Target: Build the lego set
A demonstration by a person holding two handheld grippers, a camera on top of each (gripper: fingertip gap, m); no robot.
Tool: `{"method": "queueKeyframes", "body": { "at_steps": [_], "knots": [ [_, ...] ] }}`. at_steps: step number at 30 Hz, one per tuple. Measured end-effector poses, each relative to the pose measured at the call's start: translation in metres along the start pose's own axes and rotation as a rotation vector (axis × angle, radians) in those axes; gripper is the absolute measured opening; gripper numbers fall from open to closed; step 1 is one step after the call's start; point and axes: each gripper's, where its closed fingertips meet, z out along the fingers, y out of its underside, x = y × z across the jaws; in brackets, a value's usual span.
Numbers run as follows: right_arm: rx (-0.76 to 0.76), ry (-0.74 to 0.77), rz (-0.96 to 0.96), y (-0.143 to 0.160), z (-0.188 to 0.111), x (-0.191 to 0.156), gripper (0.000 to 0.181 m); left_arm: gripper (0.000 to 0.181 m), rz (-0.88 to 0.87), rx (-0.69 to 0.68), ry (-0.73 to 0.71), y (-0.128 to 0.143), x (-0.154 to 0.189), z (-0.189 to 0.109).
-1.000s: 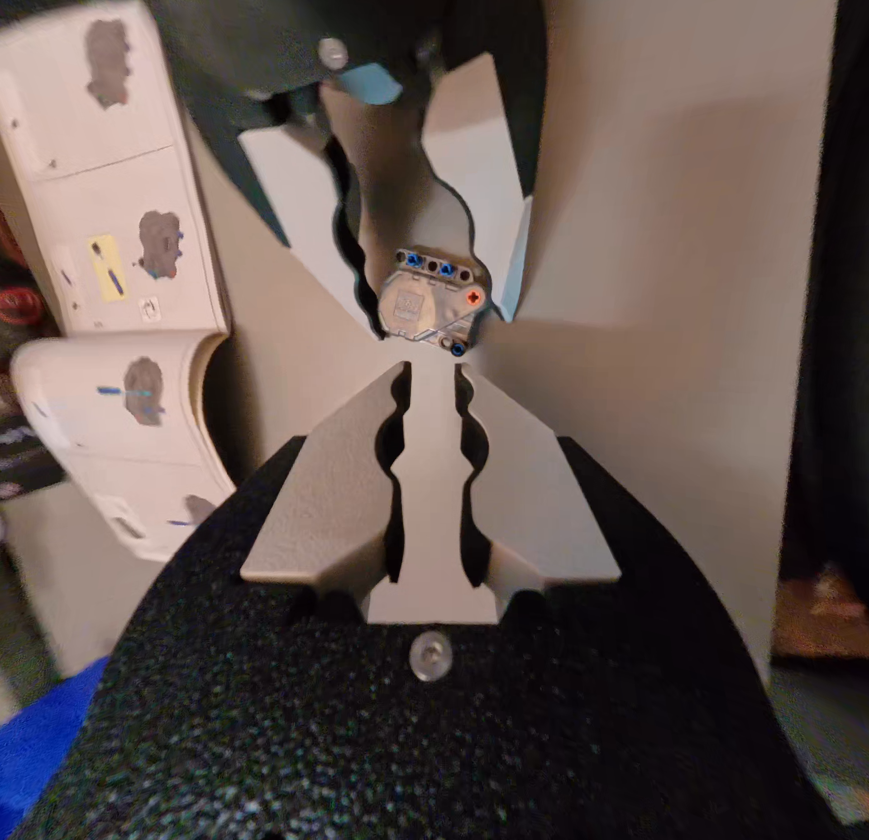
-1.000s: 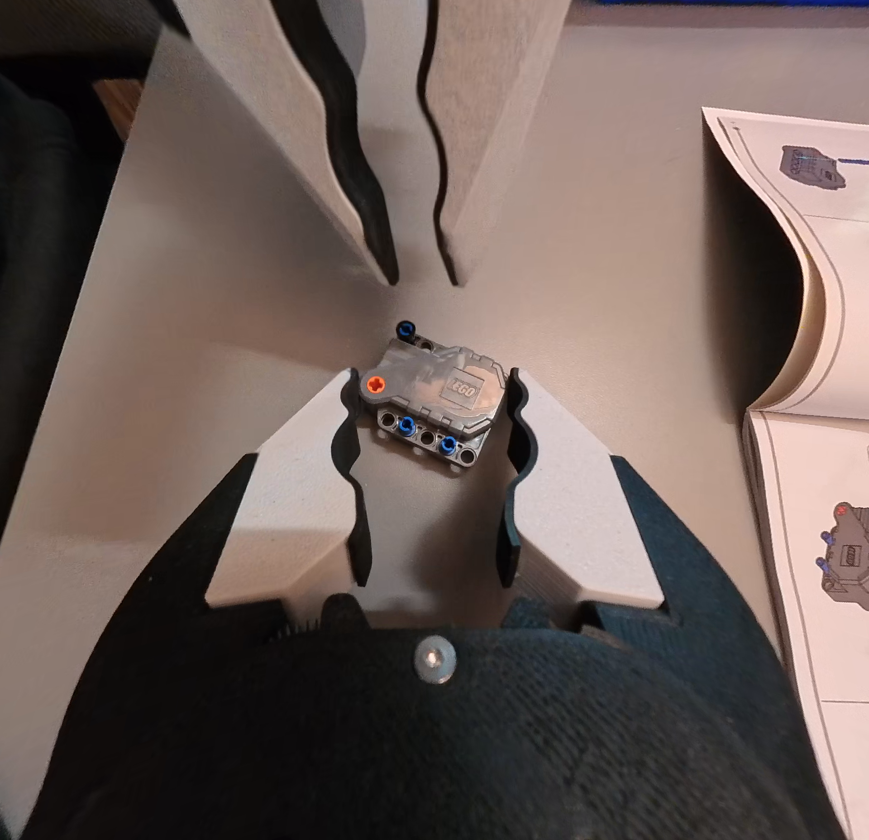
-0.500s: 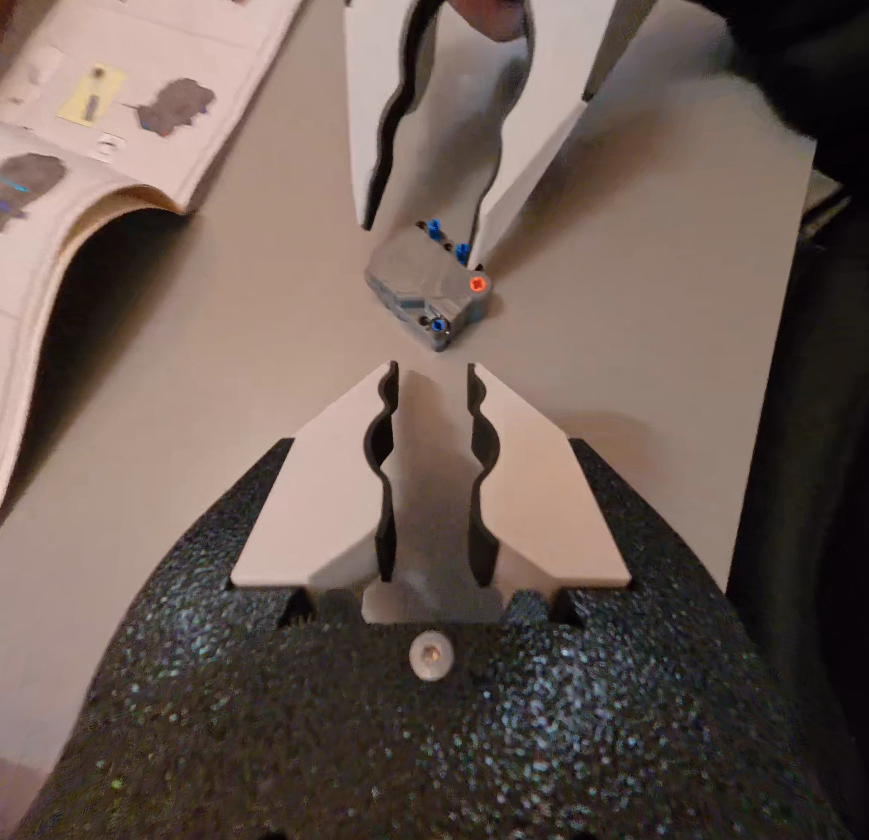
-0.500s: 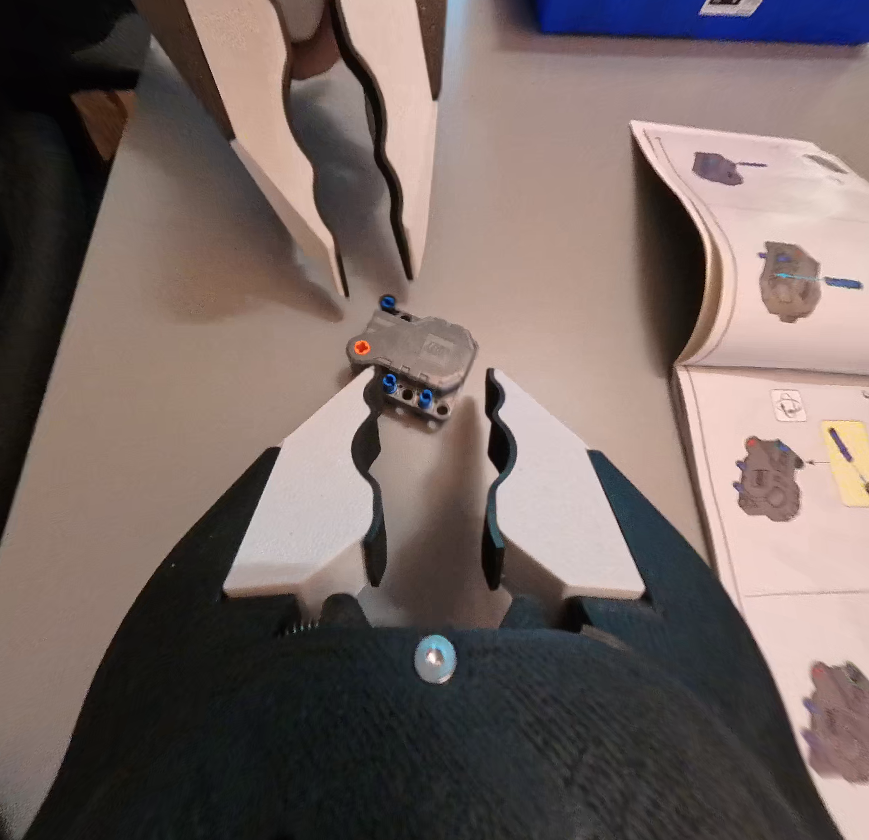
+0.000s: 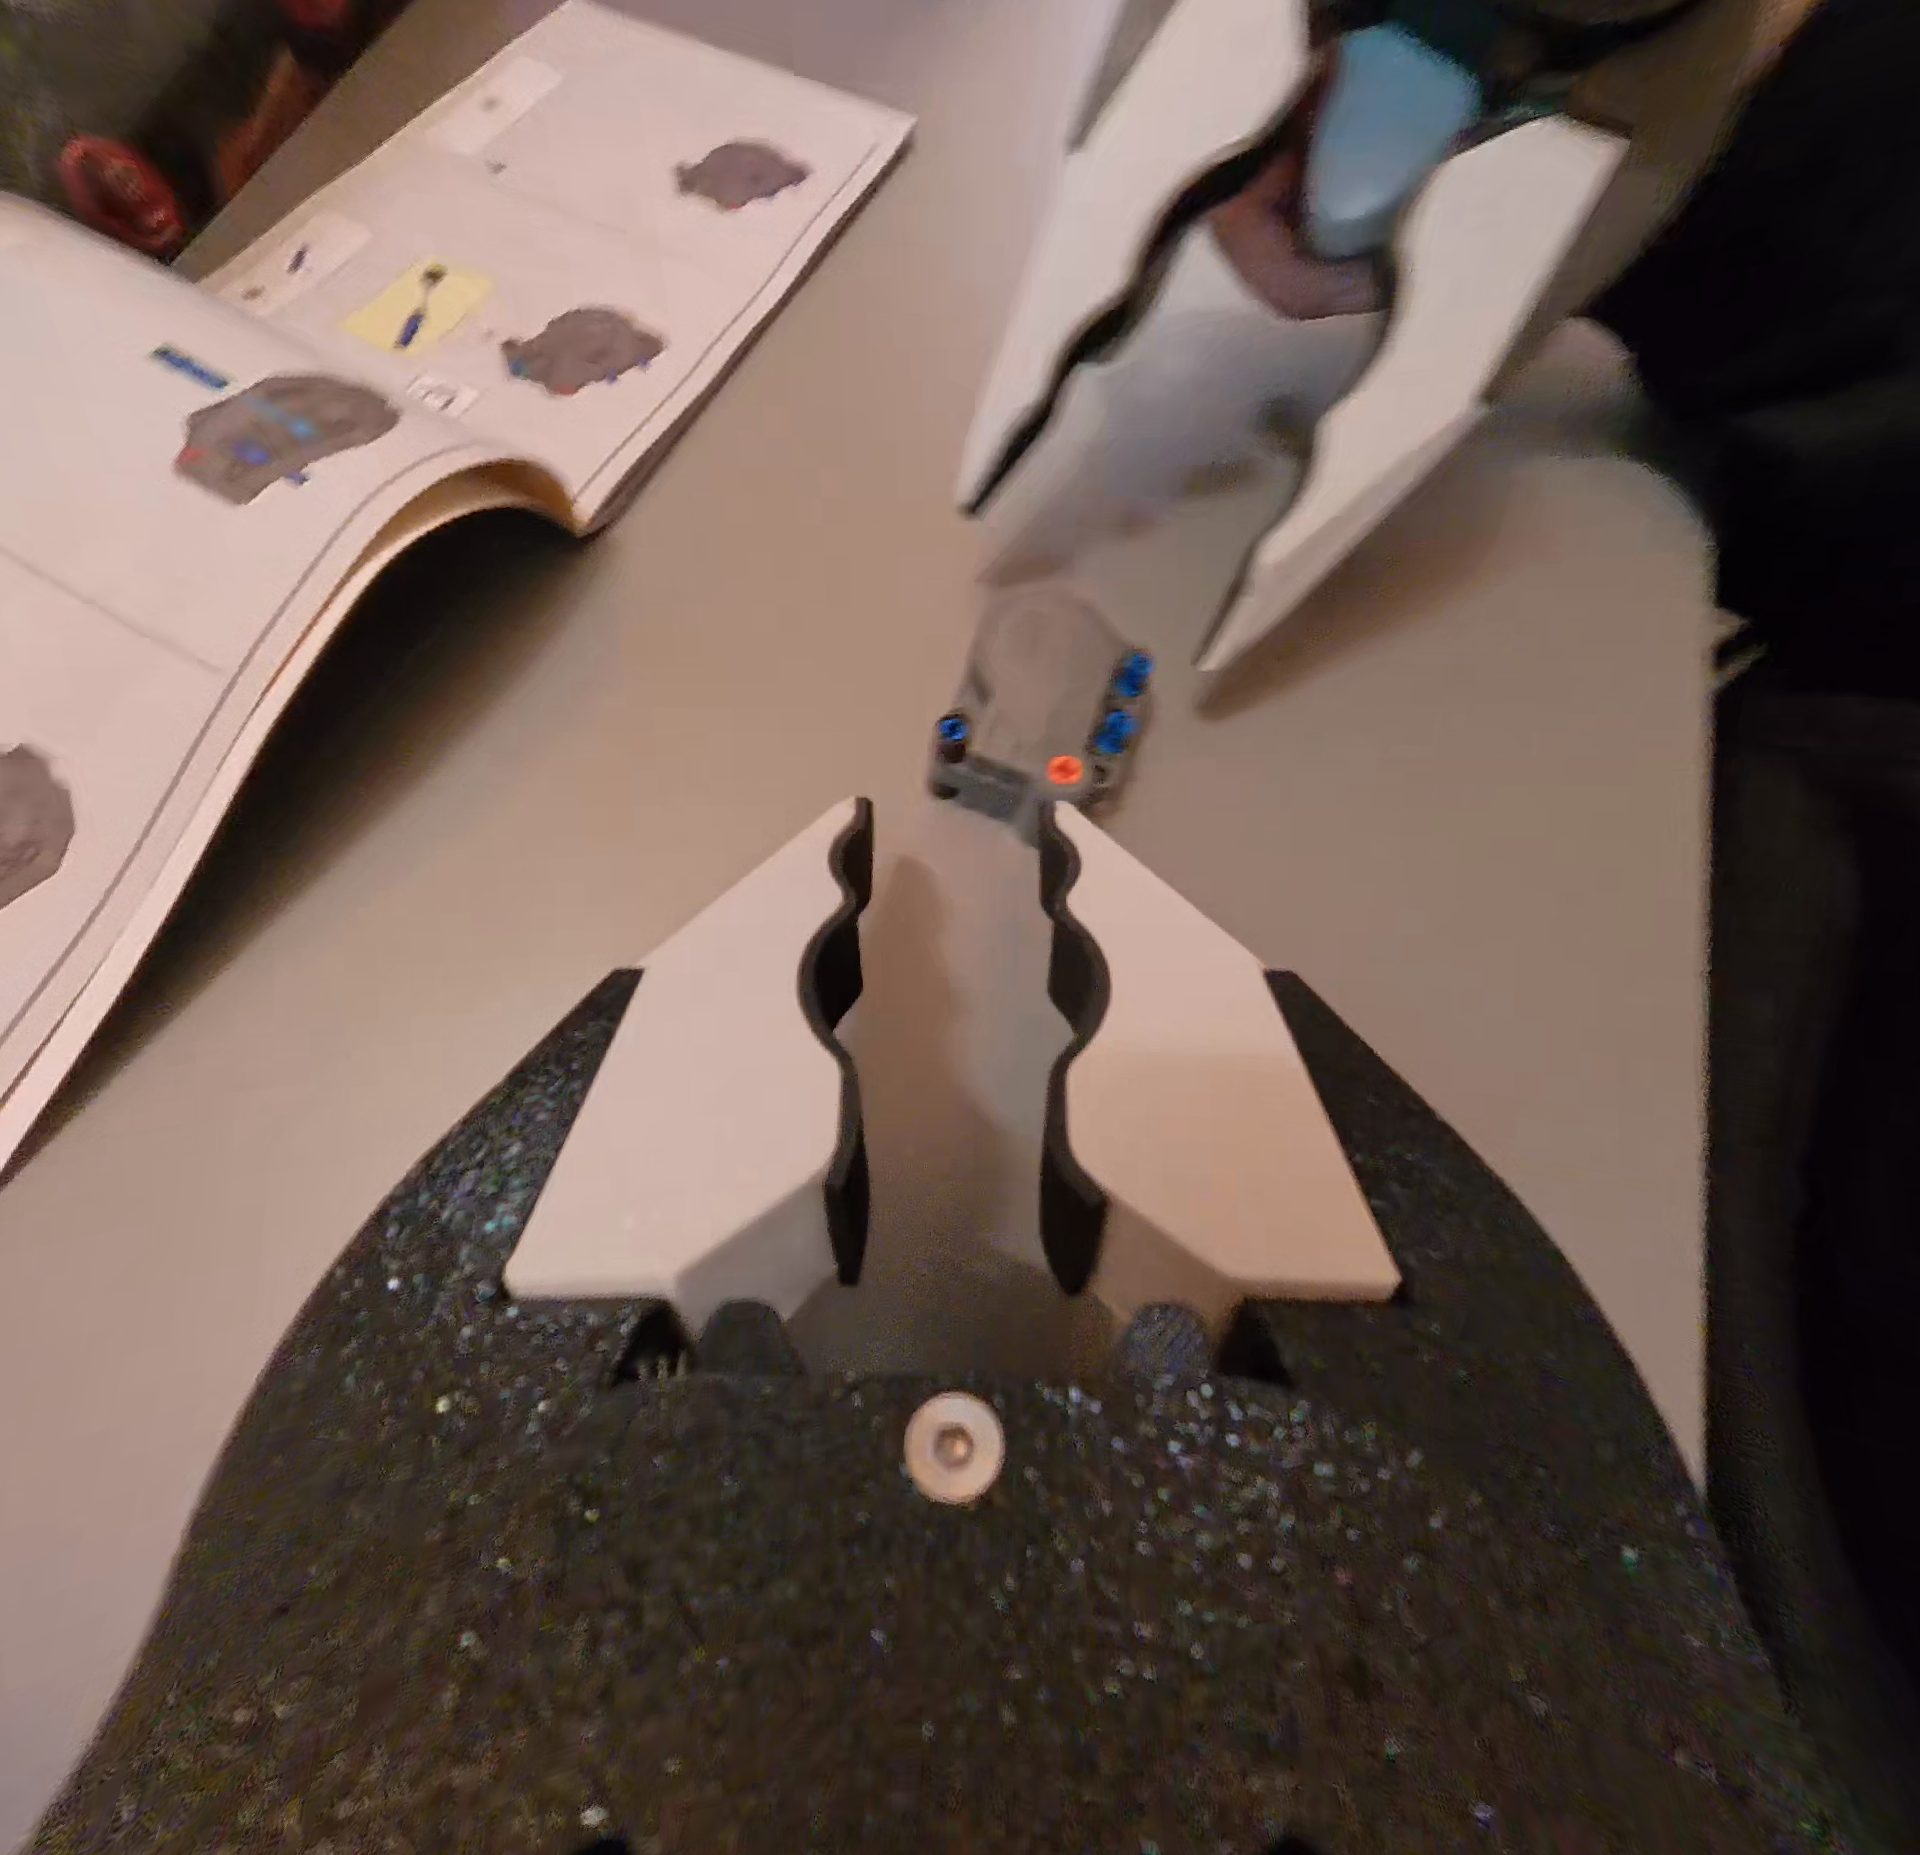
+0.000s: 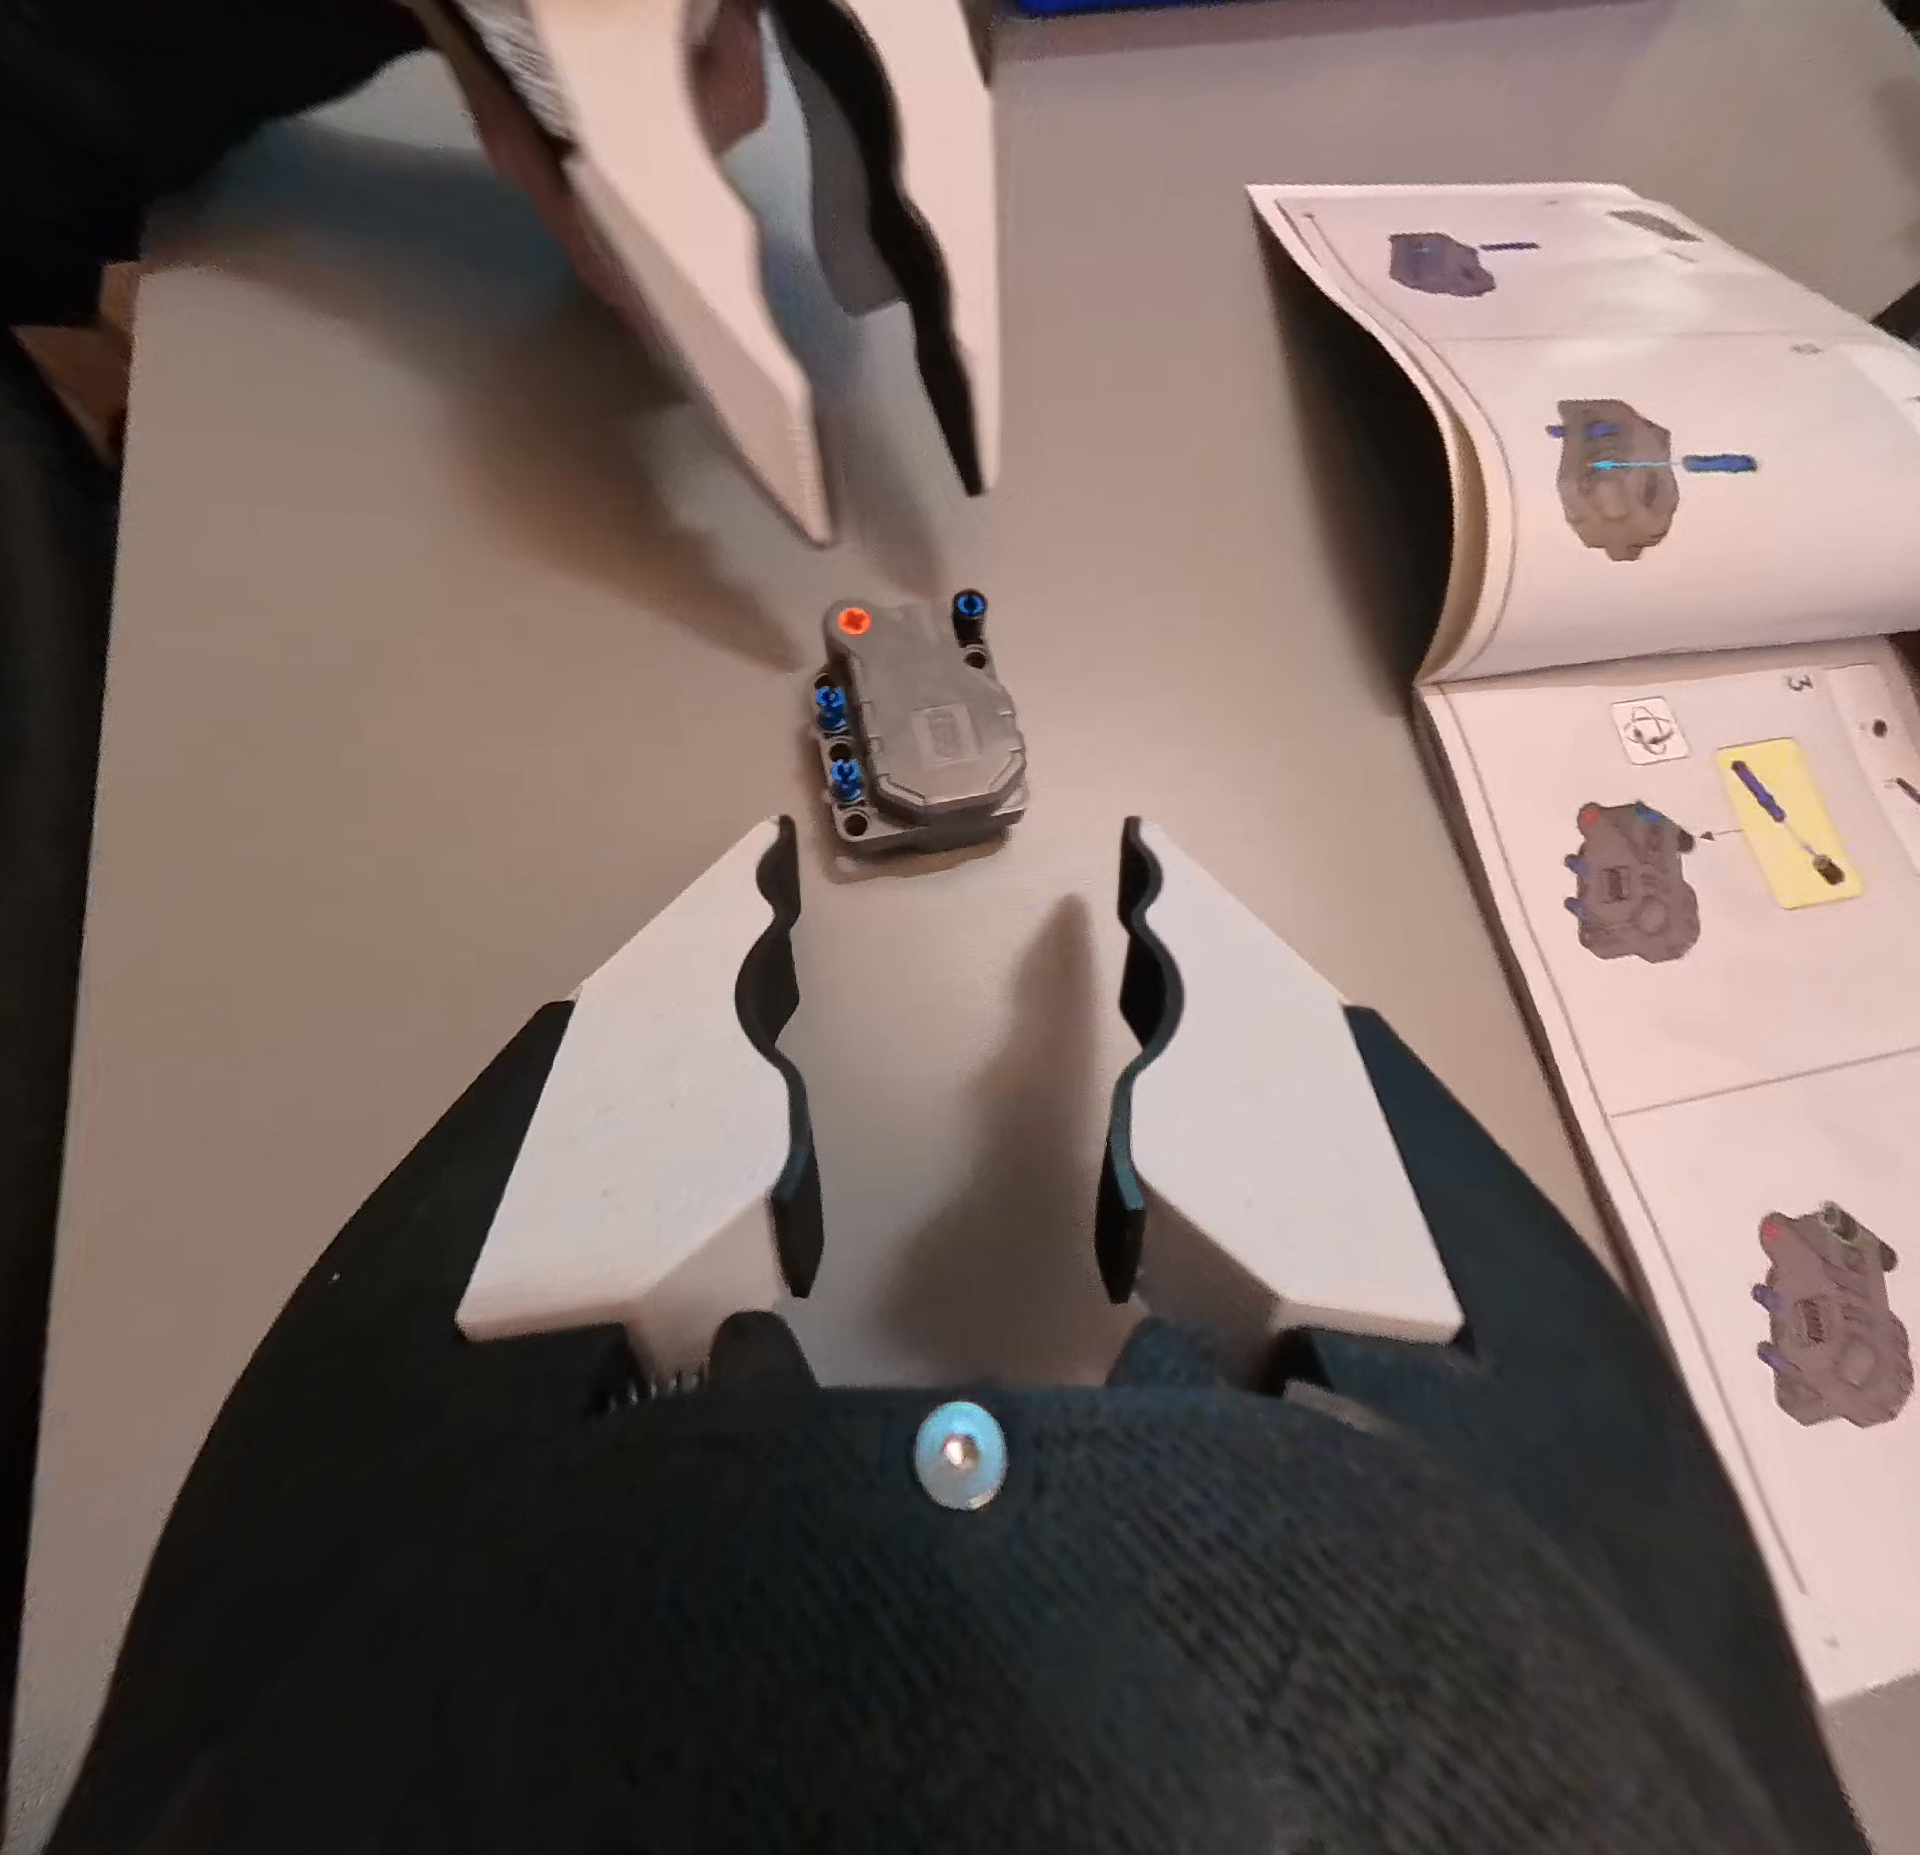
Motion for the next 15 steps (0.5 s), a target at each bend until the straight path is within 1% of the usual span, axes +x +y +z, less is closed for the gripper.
{"method": "queueKeyframes", "body": {
  "at_steps": [1,2,3,5,7,8,10,11,12,13,15],
  "knots": [
    [-0.007,0.001,0.006,0.001,0.0,0.001,0.063,0.035,0.023,0.017,0.032,-0.003,0.007,-0.001],
    [-0.01,-0.002,0.009,0.001,0.002,0.002,0.064,0.042,0.049,0.027,0.047,-0.006,0.012,0.0],
    [-0.008,-0.009,0.005,0.0,0.003,0.001,0.064,0.044,0.078,0.022,0.054,-0.006,0.015,0.003],
    [-0.015,-0.011,-0.016,0.001,0.008,-0.001,0.066,0.05,0.129,-0.03,0.057,0.0,0.015,0.011],
    [-0.036,-0.029,-0.024,0.003,0.012,-0.003,0.068,0.053,0.151,-0.088,0.069,0.007,0.013,0.02],
    [-0.034,-0.033,-0.026,0.003,0.013,-0.003,0.068,0.053,0.153,-0.087,0.087,0.007,0.013,0.023],
    [-0.012,-0.043,-0.024,0.0,0.015,-0.004,0.059,0.05,0.139,-0.077,0.115,0.004,0.014,0.028],
    [-0.004,-0.057,-0.021,-0.001,0.016,-0.007,0.055,0.045,0.139,-0.076,0.119,0.003,0.014,0.029],
    [-0.004,-0.062,-0.019,-0.001,0.018,-0.008,0.047,0.038,0.15,-0.075,0.113,0.002,0.013,0.029],
    [-0.014,-0.05,-0.018,0.0,0.02,-0.007,0.041,0.038,0.171,-0.075,0.109,0.001,0.013,0.029],
    [-0.031,-0.066,-0.033,0.001,0.019,-0.012,0.04,0.038,0.216,-0.076,0.119,0.002,0.017,0.027]
  ]
}}
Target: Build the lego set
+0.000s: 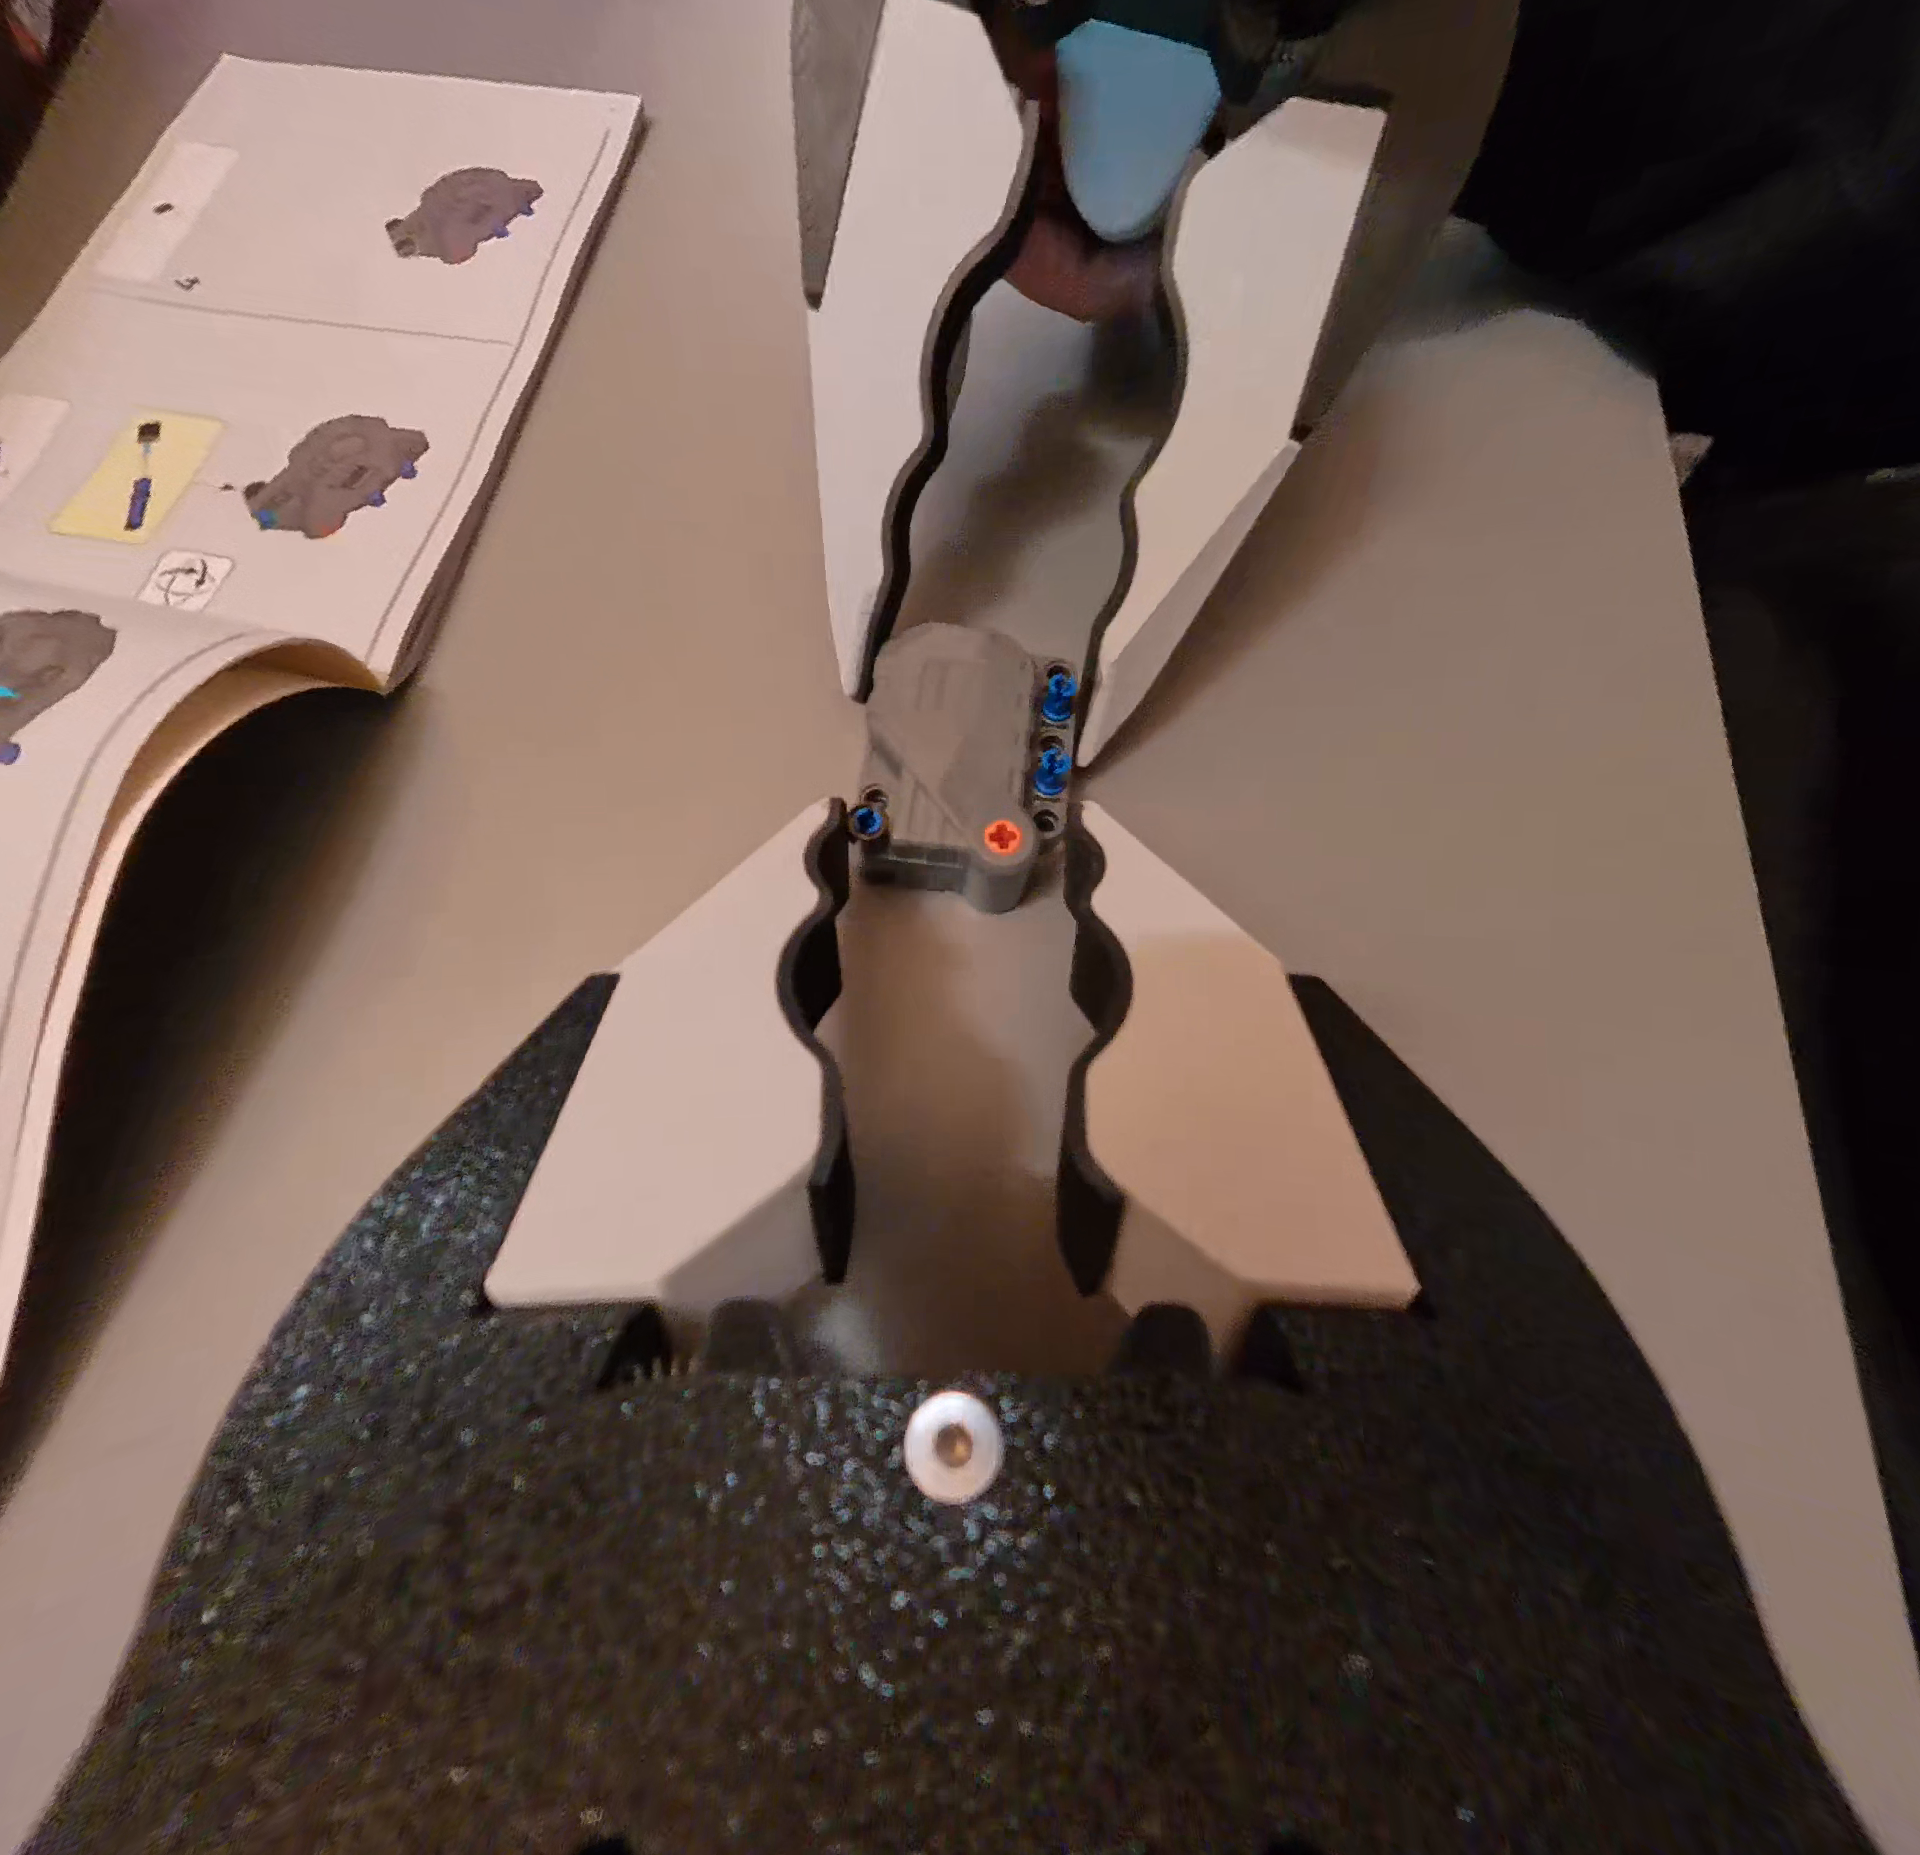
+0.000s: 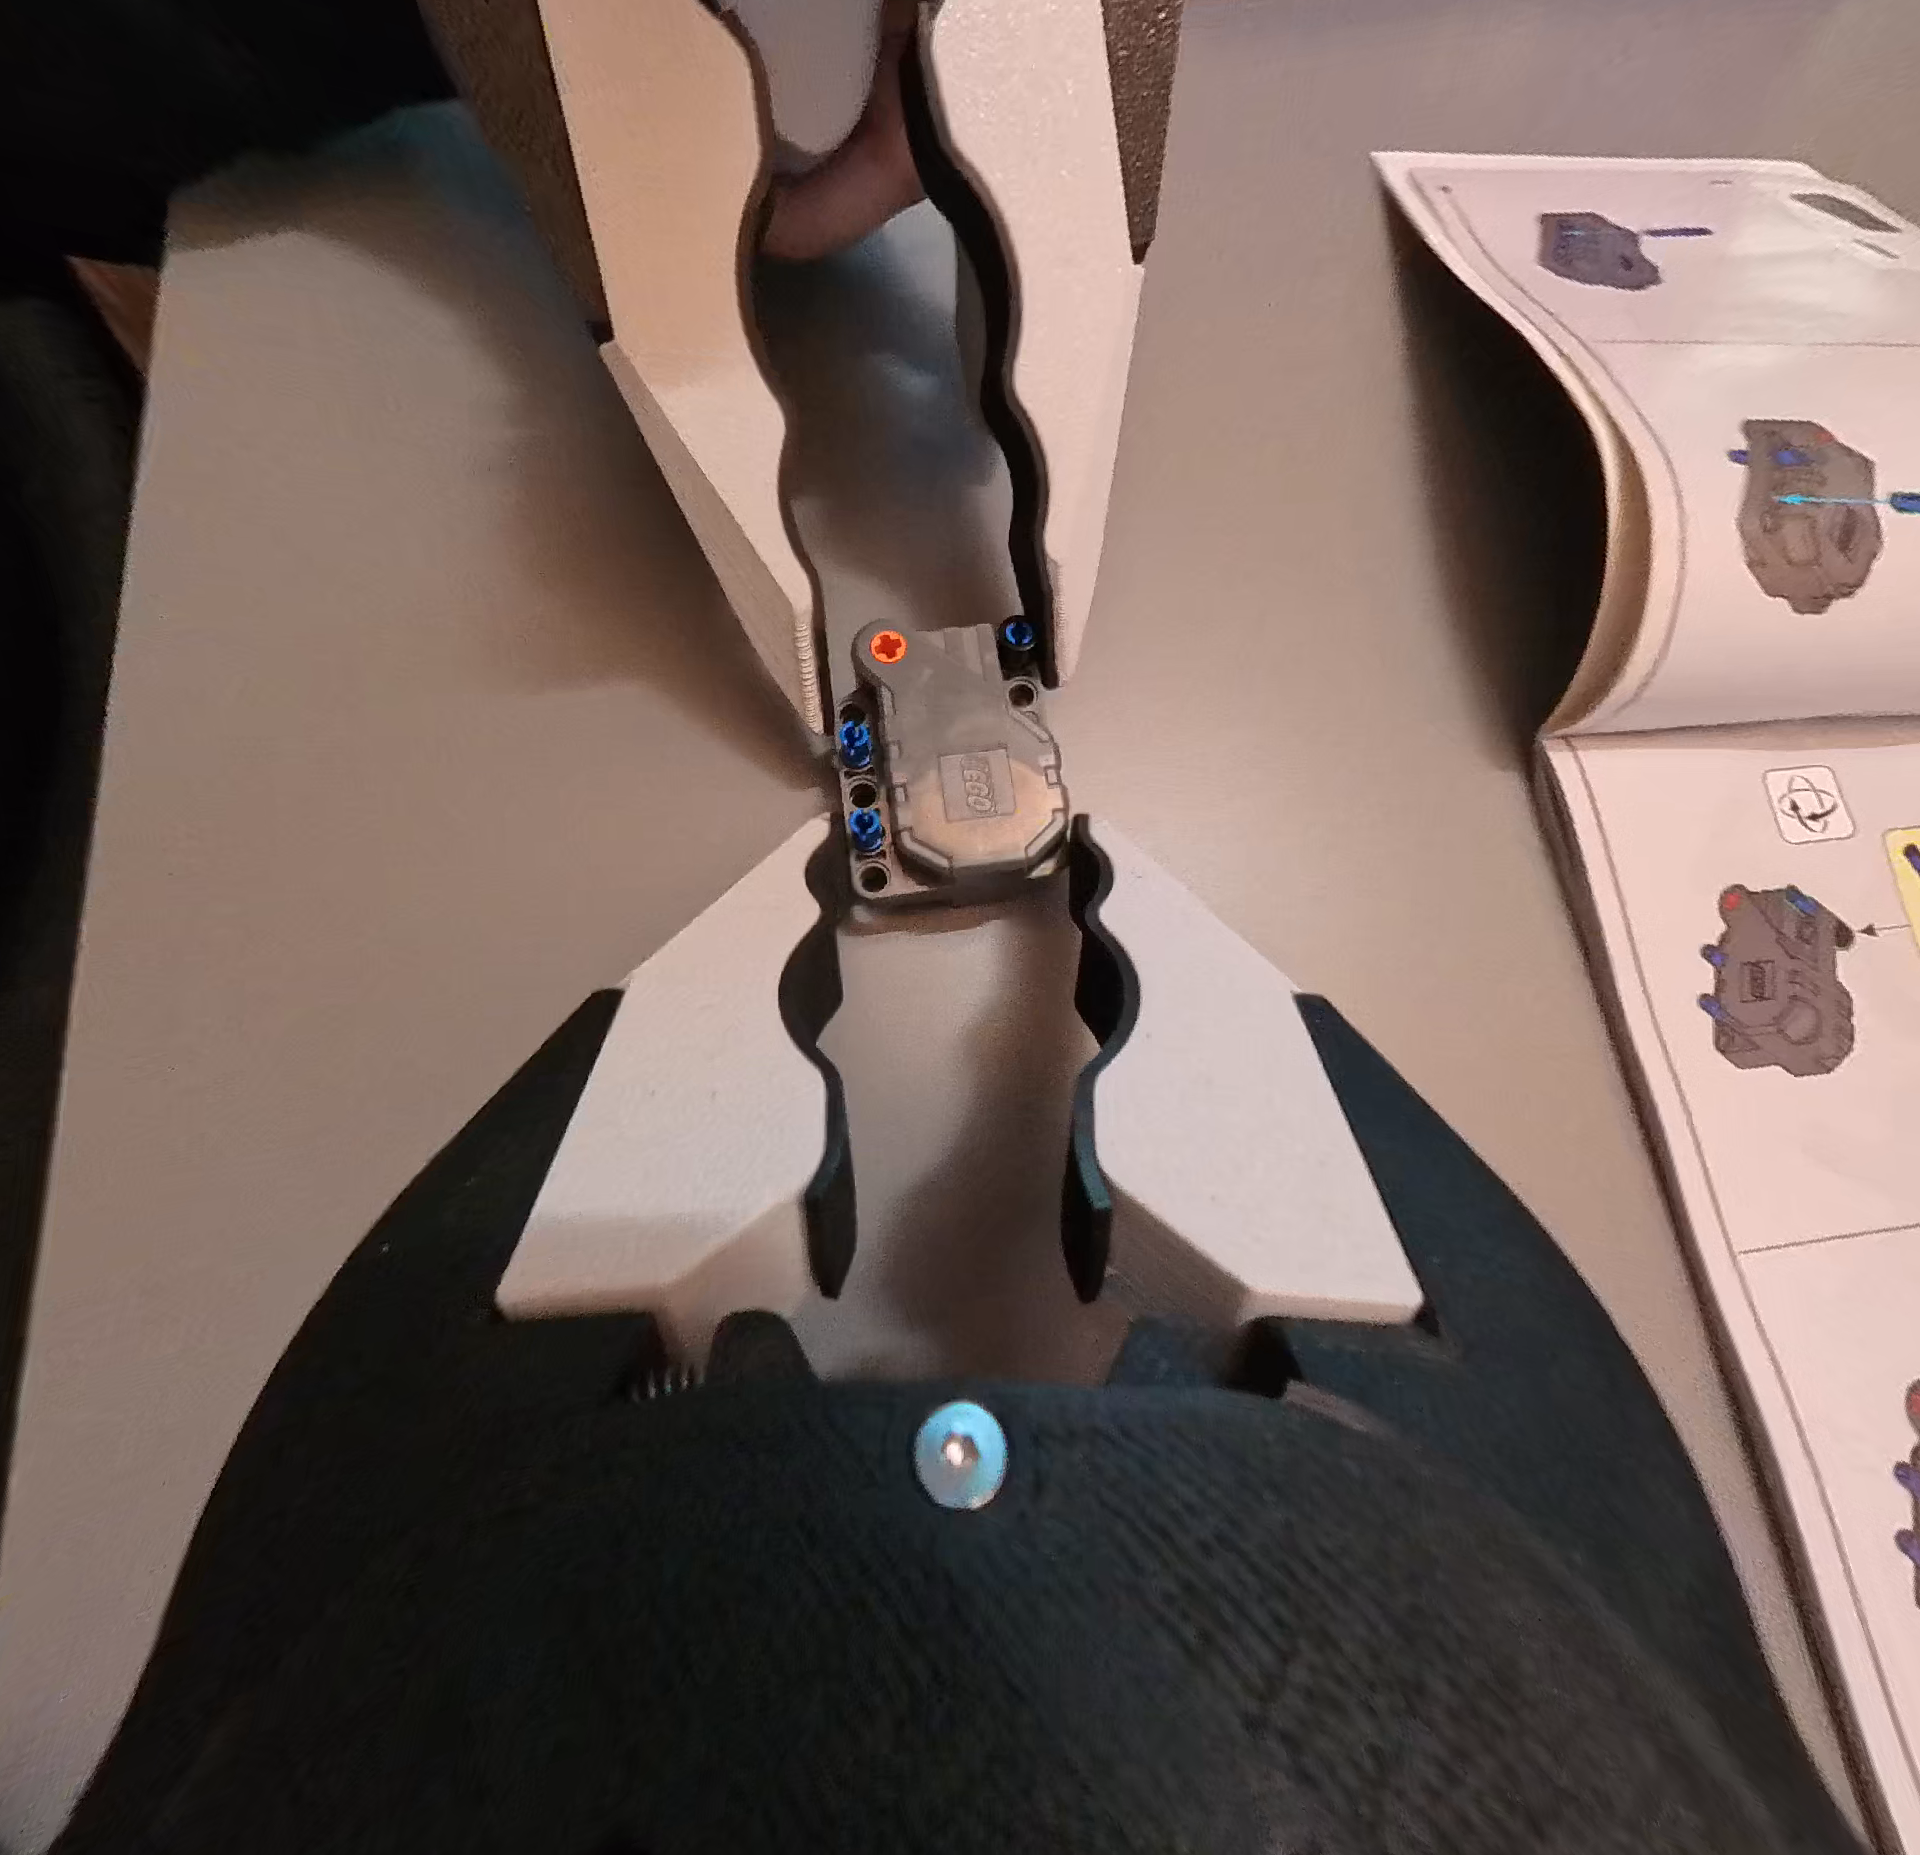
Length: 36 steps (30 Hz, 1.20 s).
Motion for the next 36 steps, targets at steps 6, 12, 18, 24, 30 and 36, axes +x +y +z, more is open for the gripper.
{"method": "queueKeyframes", "body": {
  "at_steps": [6,12,18,24,30,36],
  "knots": [
    [-0.057,-0.068,-0.017,0.01,-0.016,-0.016,0.051,0.044,0.007,0.014,0.068,-0.002,0.019,-0.003],
    [-0.006,0.284,0.089,0.034,-0.111,0.069,0.055,0.046,0.001,0.126,-0.087,-0.048,-0.025,-0.032],
    [0.043,0.484,0.219,0.063,-0.149,0.136,0.059,0.045,0.124,-0.09,-0.115,-0.095,-0.079,0.034],
    [0.041,0.471,0.21,0.086,-0.148,0.135,0.058,0.043,0.128,-0.177,-0.055,-0.114,-0.107,0.108],
    [0.149,0.424,0.232,0.082,-0.142,0.138,0.057,0.035,0.07,-0.264,0.002,-0.107,-0.111,0.137],
    [0.177,0.397,0.241,0.083,-0.142,0.136,0.056,0.016,0.056,-0.313,-0.021,-0.099,-0.116,0.137]
  ]
}}
